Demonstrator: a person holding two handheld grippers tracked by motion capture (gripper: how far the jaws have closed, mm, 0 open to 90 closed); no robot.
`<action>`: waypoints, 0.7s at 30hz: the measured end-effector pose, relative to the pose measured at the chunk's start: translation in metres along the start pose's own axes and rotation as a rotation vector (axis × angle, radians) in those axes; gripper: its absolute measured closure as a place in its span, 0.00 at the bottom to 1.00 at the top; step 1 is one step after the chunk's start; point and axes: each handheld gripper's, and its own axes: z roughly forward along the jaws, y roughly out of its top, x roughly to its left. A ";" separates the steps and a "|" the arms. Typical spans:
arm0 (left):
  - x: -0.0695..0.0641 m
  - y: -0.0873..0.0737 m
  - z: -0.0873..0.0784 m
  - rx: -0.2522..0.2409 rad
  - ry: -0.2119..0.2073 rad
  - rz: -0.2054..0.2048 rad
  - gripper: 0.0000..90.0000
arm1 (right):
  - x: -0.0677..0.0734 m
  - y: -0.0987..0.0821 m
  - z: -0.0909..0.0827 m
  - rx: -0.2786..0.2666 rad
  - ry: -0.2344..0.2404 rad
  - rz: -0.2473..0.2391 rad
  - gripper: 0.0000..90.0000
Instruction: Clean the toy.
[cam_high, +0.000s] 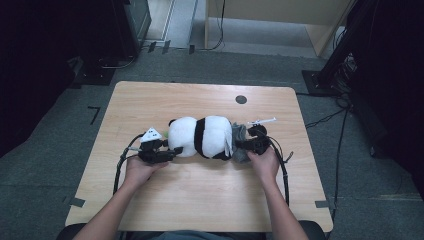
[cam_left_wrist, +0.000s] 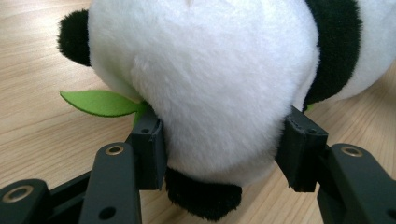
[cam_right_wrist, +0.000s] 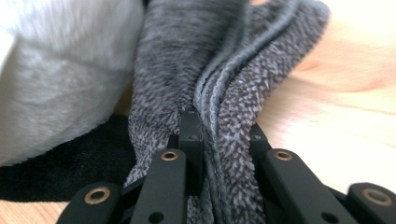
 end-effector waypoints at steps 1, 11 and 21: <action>0.000 0.000 0.000 0.000 0.000 0.000 0.48 | -0.001 0.001 -0.004 -0.012 -0.007 0.002 0.86; 0.000 0.000 0.000 -0.006 0.000 0.004 0.48 | 0.000 0.017 -0.058 -0.191 -0.044 -0.028 0.86; 0.000 0.001 0.000 -0.006 0.002 0.003 0.48 | 0.023 0.032 -0.072 -0.272 0.020 -0.066 0.86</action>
